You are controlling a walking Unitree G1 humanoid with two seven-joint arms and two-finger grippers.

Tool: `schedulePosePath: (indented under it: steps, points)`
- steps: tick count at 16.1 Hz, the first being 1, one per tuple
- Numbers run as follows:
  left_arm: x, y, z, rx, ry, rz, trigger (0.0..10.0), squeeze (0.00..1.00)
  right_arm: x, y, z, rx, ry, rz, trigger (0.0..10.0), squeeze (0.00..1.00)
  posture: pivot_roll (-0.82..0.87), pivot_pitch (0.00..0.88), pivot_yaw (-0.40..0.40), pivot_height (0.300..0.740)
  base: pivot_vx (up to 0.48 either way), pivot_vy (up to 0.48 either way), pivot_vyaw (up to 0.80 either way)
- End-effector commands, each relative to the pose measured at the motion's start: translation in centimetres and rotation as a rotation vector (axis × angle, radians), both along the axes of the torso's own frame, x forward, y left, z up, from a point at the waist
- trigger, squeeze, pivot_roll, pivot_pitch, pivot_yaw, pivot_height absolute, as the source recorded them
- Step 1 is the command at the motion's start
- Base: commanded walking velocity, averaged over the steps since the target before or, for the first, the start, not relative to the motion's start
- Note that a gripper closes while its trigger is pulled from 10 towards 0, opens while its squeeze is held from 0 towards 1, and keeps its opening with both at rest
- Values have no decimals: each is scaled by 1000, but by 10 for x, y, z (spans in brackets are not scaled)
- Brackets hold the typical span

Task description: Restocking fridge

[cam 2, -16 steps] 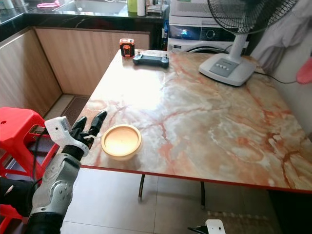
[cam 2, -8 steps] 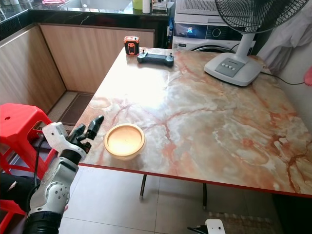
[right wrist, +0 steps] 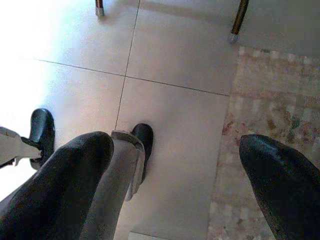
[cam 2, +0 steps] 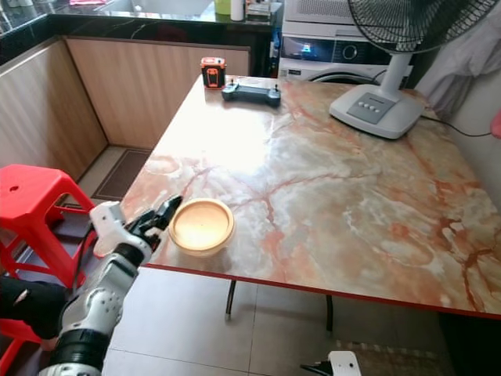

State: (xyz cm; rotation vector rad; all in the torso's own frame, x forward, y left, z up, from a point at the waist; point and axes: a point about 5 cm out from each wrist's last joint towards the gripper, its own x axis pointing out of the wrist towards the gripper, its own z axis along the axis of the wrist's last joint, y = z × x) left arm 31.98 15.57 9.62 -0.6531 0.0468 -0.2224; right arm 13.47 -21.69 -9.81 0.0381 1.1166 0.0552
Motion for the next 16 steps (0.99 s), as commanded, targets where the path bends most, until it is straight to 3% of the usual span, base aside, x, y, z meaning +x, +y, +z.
schedulePosePath:
  steps: [1, 8, 13, 16]
  points:
    - [5, -8, -1, 27, -4, -39, 10000, 0, 1, -2, 1, -12, -3, 5, 10000, 0, -3, 0, -24, 740, 0, 0, 0]
    - [10, -22, -2, -8, -12, -106, 10000, 0, 2, -3, 1, -20, -3, 19, 10000, 0, -10, 0, -26, 740, 0, 0, 0]
    - [3, -27, -10, -14, 8, -118, 10000, 0, 2, -2, 1, -17, -4, 25, 10000, 0, -3, 0, -28, 740, 0, 0, 0]
    - [5, -36, -12, 0, 10, -143, 10000, 0, 2, -2, 1, -17, -4, 28, 10000, 0, -5, 0, -28, 740, 0, 0, 0]
